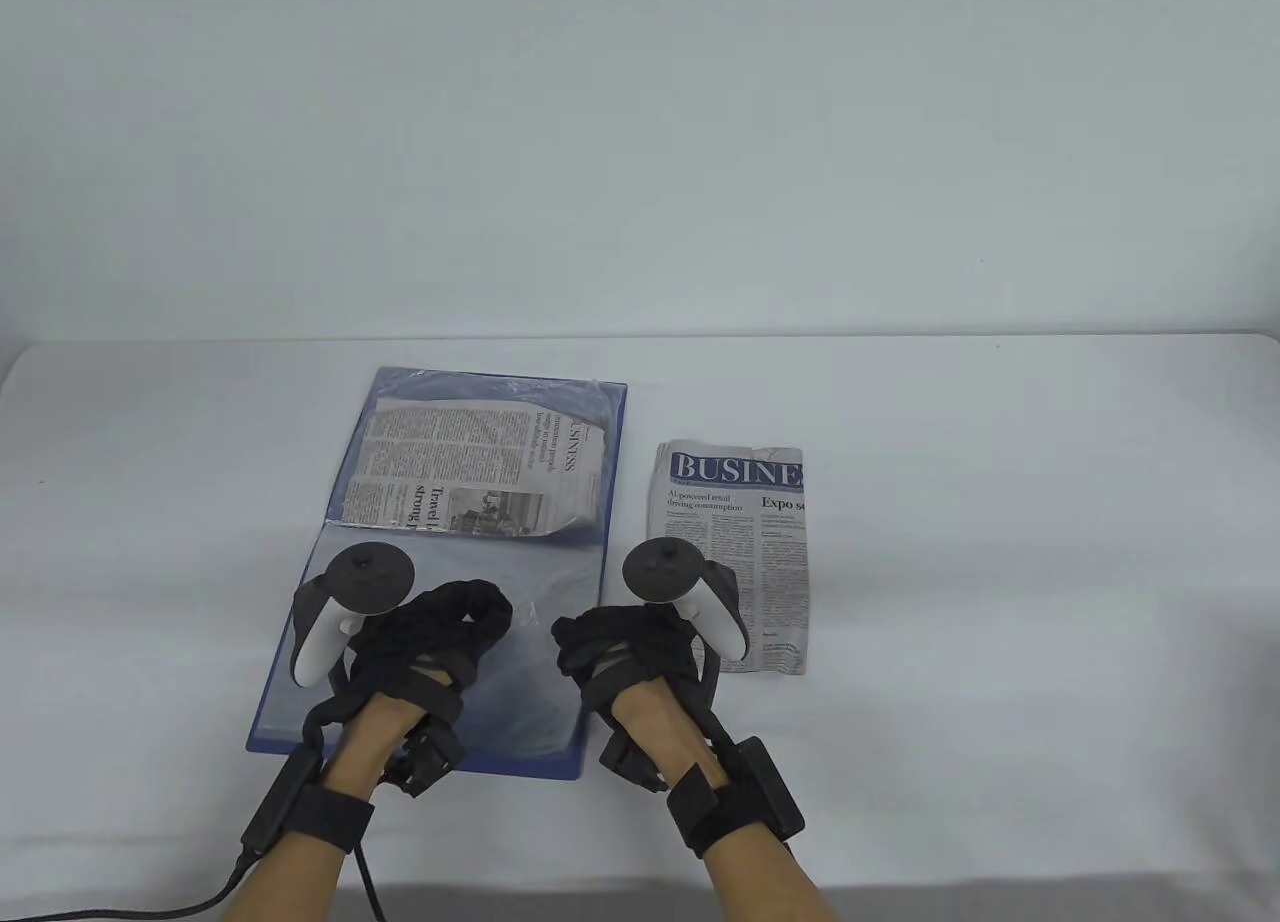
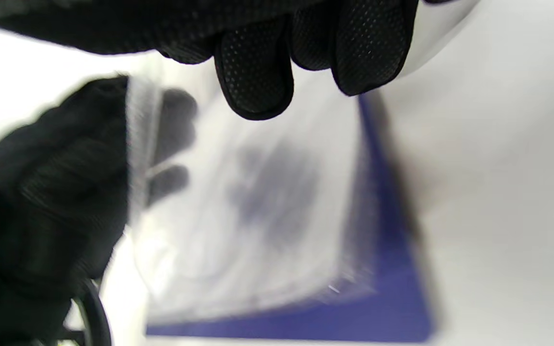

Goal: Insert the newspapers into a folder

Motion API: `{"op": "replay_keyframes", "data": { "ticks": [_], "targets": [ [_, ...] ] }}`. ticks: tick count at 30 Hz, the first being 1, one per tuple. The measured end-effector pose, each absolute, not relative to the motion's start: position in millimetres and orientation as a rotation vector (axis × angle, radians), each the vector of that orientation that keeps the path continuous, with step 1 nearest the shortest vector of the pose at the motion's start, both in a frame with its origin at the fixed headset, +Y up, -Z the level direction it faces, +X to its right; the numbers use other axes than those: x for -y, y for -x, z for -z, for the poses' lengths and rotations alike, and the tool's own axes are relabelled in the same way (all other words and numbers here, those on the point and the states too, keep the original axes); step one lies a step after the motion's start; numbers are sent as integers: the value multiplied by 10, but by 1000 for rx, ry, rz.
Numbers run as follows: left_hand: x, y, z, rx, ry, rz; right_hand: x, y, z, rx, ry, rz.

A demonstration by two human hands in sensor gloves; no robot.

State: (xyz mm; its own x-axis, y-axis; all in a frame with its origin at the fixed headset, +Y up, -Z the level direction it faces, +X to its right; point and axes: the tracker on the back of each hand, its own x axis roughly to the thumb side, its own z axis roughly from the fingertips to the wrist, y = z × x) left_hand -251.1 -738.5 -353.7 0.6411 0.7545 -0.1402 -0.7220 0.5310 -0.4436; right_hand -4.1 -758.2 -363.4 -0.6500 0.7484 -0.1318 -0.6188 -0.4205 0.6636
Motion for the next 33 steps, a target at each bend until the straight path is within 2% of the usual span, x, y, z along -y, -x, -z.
{"op": "replay_keyframes", "data": {
  "ticks": [5,13,16,18,22,24,26,27,28,30,33],
  "targets": [
    [7411,2494,3554,86,527,-859,7614,47,3690,-697,-203,-2036],
    [7401,2489,3546,79,520,-829,7690,119,3735,-728,-157,-1930],
    [7364,2521,3541,73,491,-855,7637,102,3693,-757,-112,-2024],
    [7350,2539,3536,71,481,-873,7594,116,3648,-894,-86,-2136],
    [7374,2522,3538,79,510,-859,7534,126,3575,-1042,-27,-2256],
    [7377,2504,3535,78,531,-822,7413,80,3545,-937,39,-2475],
    [7374,2493,3530,68,553,-784,7299,40,3539,-729,54,-2716],
    [7369,2490,3529,64,548,-769,7286,38,3545,-678,16,-2743],
    [7363,2488,3528,59,539,-752,7293,48,3574,-572,-157,-2728],
    [7363,2484,3530,63,543,-753,7297,51,3595,-485,-245,-2644],
    [7360,2488,3543,68,542,-769,7339,133,3608,-502,-415,-2424]
  ]
}}
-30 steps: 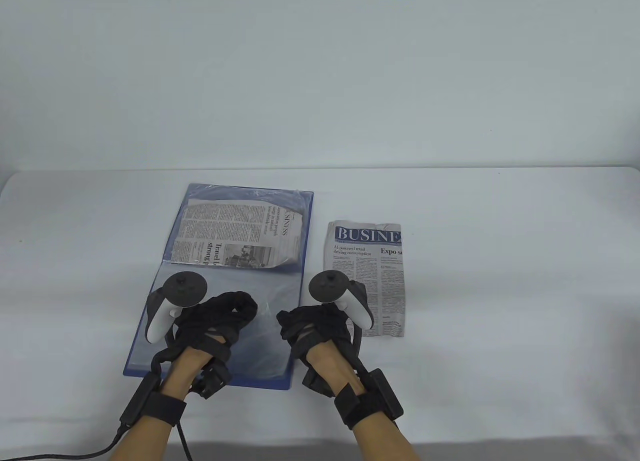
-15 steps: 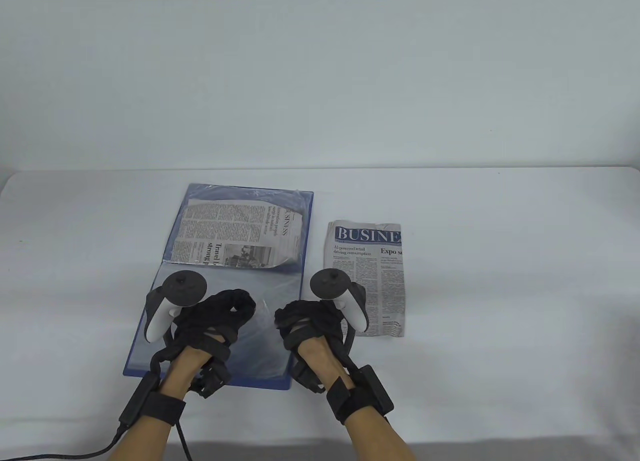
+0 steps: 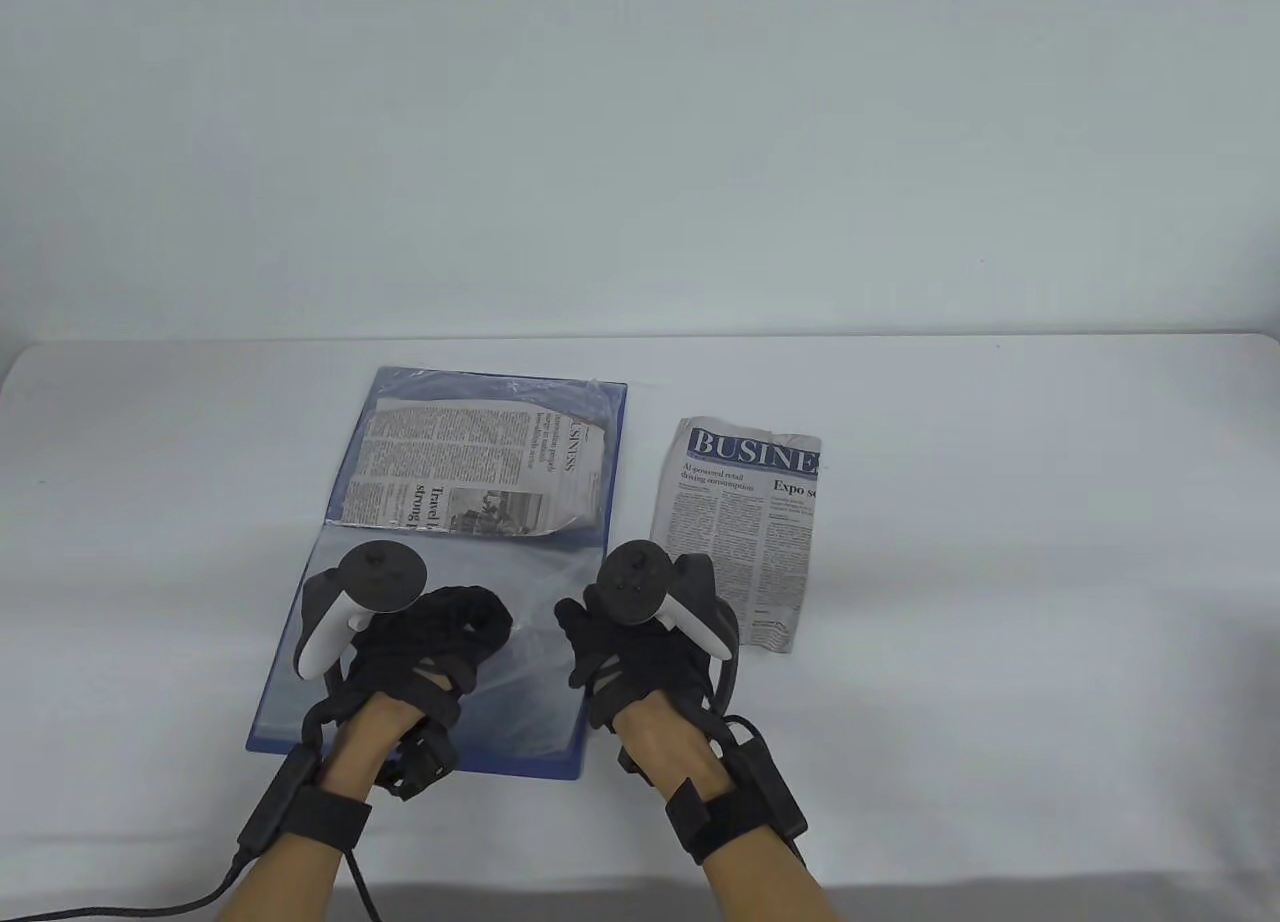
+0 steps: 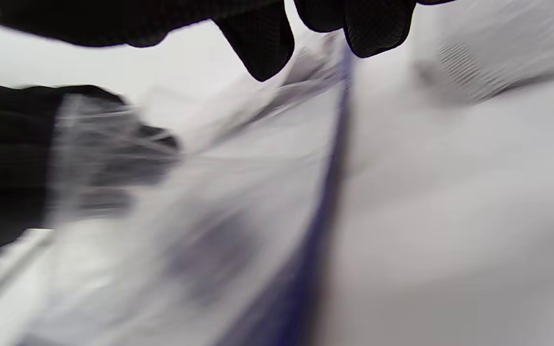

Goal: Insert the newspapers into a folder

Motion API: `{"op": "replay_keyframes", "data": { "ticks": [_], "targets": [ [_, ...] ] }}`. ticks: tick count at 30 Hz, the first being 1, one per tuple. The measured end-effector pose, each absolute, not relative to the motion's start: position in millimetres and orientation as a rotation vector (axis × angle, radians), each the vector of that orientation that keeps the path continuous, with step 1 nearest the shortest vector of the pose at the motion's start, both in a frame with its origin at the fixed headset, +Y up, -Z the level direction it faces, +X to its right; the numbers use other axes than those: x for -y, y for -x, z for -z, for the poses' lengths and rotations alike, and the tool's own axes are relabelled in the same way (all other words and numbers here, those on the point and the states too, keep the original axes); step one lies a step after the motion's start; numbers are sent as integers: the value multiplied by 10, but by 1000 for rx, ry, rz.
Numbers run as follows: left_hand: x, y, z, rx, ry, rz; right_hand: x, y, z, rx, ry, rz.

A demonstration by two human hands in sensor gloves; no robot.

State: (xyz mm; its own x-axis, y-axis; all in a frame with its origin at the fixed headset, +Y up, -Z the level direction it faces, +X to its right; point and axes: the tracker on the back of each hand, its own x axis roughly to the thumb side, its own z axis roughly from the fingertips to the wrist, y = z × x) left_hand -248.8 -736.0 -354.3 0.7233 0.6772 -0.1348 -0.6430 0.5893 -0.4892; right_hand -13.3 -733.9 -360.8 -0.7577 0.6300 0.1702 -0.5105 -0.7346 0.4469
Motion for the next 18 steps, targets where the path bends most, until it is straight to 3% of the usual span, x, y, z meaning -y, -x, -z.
{"op": "replay_keyframes", "data": {
  "ticks": [7,11,15,18],
  "targets": [
    [7292,2570,3511,42,457,-816,7652,283,3571,-931,-452,-2442],
    [7270,2573,3507,32,418,-796,7685,229,3597,-1018,-435,-2350],
    [7268,2539,3523,55,430,-786,7476,28,3685,-811,-360,-2302],
    [7283,2539,3526,48,440,-777,7283,-378,3740,-475,-65,-2326]
  ]
}}
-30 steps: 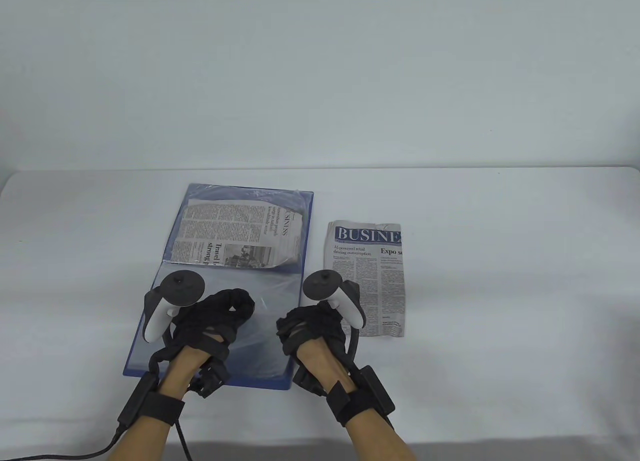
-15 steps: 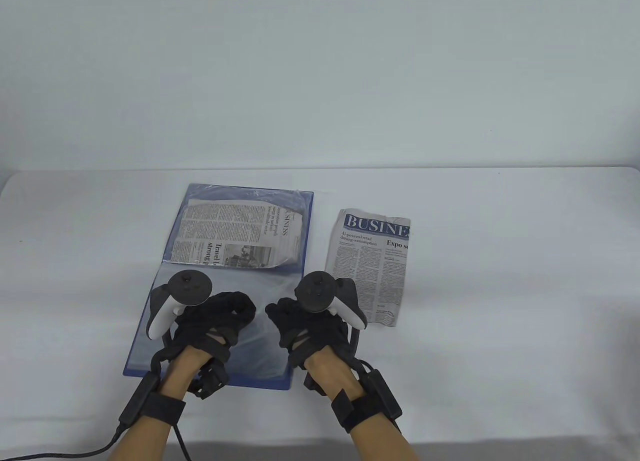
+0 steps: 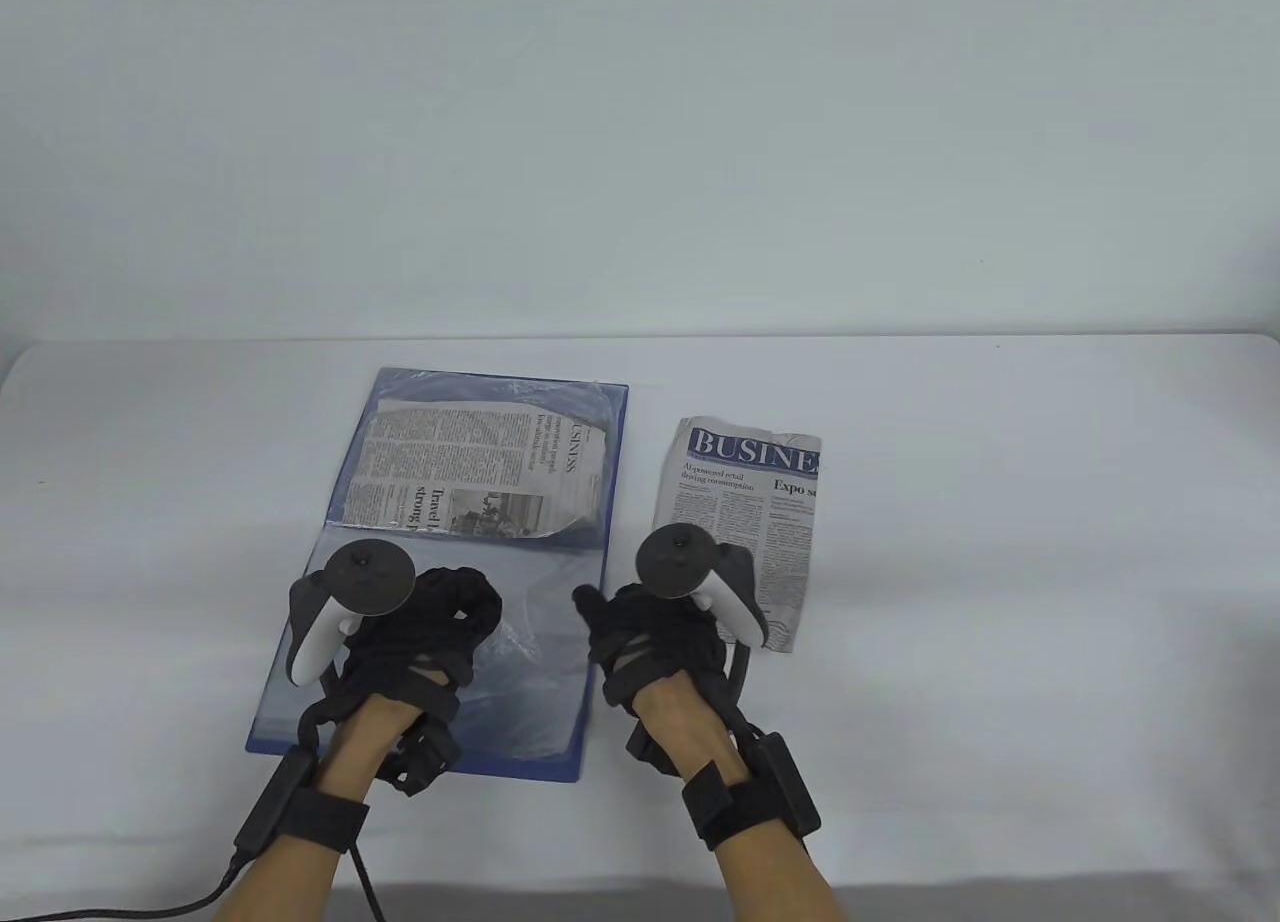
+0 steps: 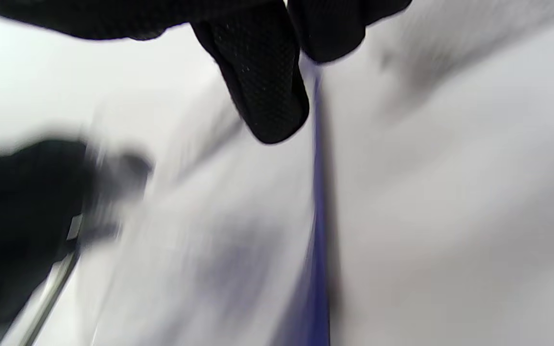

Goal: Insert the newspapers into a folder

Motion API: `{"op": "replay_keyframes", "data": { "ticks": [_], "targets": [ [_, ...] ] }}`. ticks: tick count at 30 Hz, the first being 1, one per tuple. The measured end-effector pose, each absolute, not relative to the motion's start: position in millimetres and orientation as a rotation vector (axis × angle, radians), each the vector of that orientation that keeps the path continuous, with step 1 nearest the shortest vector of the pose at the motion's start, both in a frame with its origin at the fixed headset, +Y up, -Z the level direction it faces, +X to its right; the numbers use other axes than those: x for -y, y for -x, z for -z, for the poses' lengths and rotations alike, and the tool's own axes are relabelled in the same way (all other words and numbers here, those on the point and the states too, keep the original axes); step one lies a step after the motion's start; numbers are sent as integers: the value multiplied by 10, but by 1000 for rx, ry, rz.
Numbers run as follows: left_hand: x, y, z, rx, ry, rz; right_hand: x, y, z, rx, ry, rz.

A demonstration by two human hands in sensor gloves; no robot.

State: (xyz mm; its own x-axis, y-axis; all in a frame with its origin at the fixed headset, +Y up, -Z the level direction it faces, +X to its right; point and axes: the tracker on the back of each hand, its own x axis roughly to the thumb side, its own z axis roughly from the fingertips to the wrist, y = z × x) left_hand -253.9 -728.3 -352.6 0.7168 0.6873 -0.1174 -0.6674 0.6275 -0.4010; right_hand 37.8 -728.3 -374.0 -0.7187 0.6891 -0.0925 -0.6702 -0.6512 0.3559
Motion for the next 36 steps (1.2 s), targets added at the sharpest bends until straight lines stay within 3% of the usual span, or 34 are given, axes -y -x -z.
{"op": "replay_keyframes", "data": {
  "ticks": [4,7,10,14,21,27,32,36],
  "targets": [
    [7323,2559,3520,30,456,-790,7280,-930,3722,-472,421,-2550],
    [7327,2558,3520,29,461,-808,7465,-1260,3706,-776,775,-2628],
    [7333,2544,3513,38,459,-800,7746,-1441,3730,-942,884,-2581],
    [7326,2566,3518,33,454,-776,7755,-1537,3810,-866,809,-2592],
    [7361,2571,3529,23,471,-788,7708,-1796,3773,-558,798,-2549],
    [7327,2540,3530,39,449,-790,7228,-2160,3637,-162,654,-2232],
    [7287,2516,3515,58,428,-774,6866,-2314,3505,-106,552,-2142],
    [7277,2512,3515,64,424,-768,6767,-2298,3429,-251,513,-2051]
  ]
}}
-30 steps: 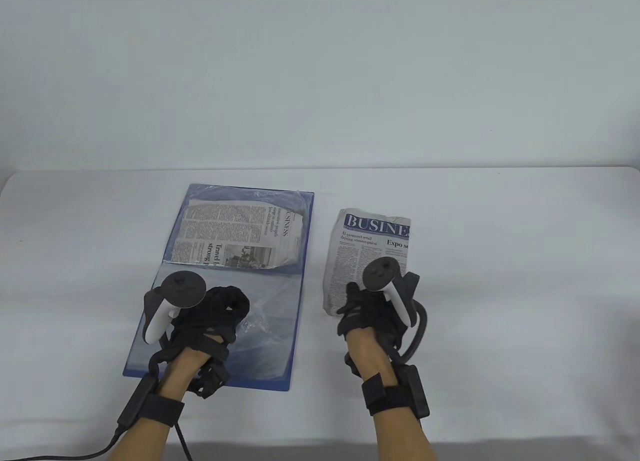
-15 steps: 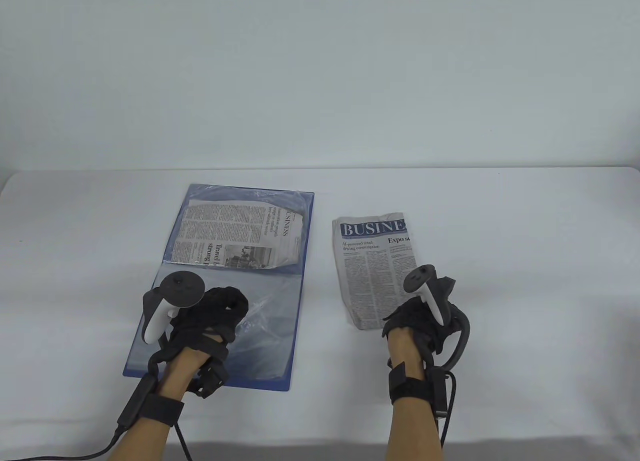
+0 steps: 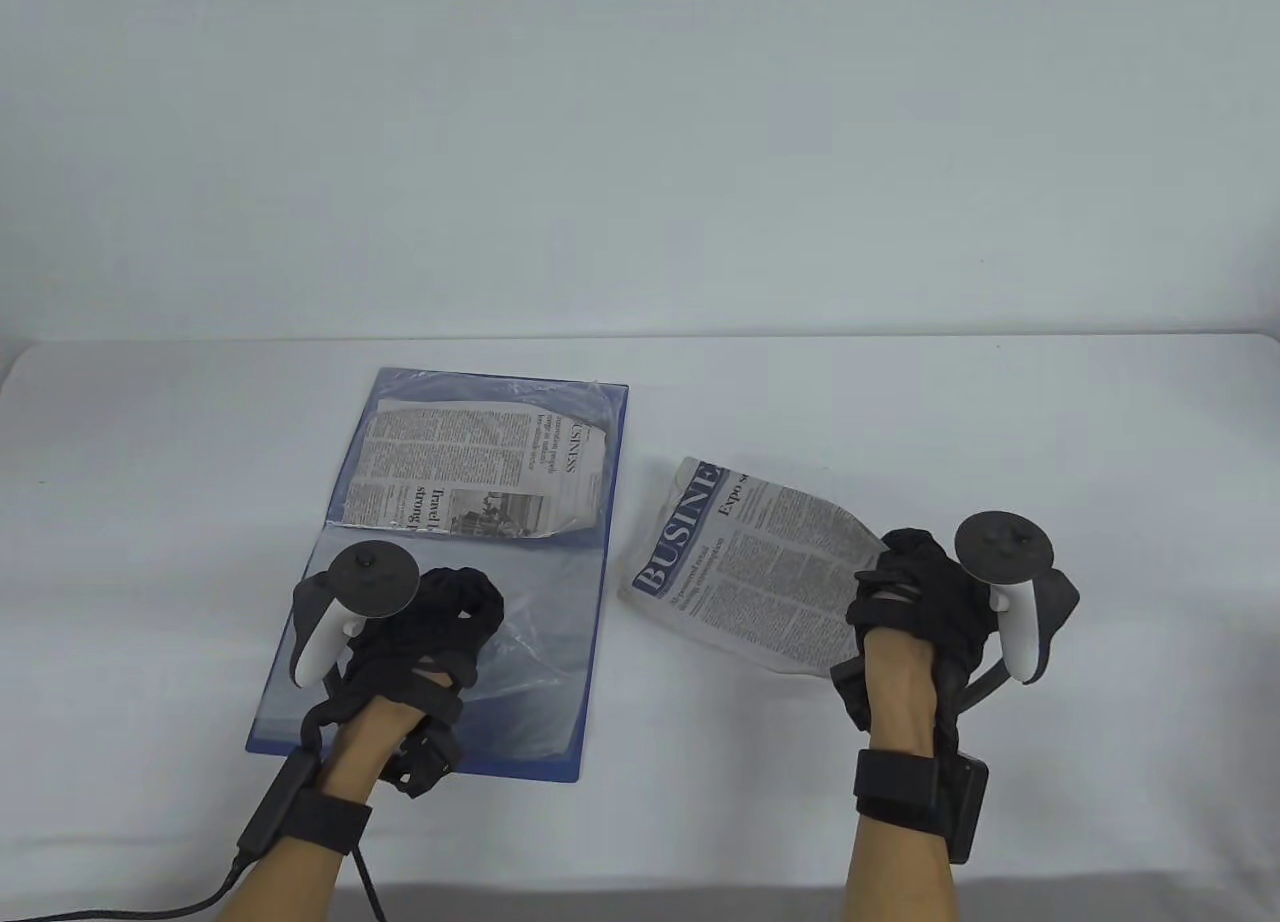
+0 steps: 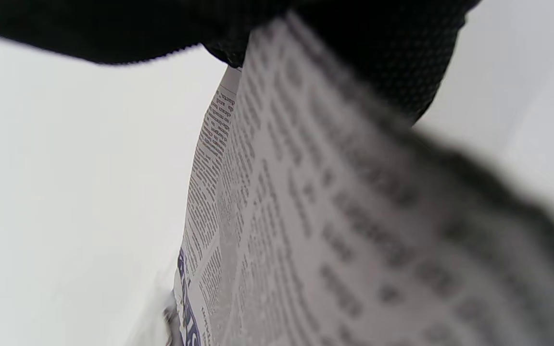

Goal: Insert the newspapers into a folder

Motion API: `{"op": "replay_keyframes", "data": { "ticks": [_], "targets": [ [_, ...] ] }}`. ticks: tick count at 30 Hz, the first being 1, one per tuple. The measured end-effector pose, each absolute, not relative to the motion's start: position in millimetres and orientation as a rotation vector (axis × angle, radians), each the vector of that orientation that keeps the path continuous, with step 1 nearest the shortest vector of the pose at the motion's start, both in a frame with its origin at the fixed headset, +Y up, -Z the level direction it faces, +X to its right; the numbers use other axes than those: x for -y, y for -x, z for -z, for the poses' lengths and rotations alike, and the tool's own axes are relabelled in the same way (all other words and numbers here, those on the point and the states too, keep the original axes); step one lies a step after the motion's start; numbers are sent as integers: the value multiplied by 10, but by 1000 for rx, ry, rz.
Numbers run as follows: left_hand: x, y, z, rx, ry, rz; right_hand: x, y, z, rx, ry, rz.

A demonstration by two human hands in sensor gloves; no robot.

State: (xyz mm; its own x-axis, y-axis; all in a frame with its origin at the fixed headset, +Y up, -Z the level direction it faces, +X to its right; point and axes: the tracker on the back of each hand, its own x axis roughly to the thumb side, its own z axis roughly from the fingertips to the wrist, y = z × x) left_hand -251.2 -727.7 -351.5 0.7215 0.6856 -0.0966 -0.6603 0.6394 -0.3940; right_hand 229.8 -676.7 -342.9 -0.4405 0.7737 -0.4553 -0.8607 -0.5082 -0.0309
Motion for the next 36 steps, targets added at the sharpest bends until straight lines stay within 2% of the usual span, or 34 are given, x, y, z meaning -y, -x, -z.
{"op": "replay_keyframes", "data": {
  "ticks": [2,8,13,17,21,25,27,36],
  "targets": [
    [7276,2516,3514,63,425,-769,6807,-2218,3440,-378,492,-2029],
    [7268,2523,3502,58,440,-767,7072,-1999,3513,-582,452,-1882],
    [7263,2519,3499,58,447,-770,7192,-2017,3469,-731,517,-1795],
    [7267,2509,3502,70,456,-773,7239,-2055,3441,-834,469,-1727],
    [7280,2481,3516,96,494,-765,7253,-2039,3451,-852,468,-1739],
    [7305,2442,3522,118,554,-733,7349,-1935,3571,-705,361,-1711],
    [7314,2425,3522,123,564,-719,7411,-1869,3599,-720,358,-1701],
    [7359,2352,3522,137,578,-678,7679,-1353,3727,-706,318,-1701]
  ]
}}
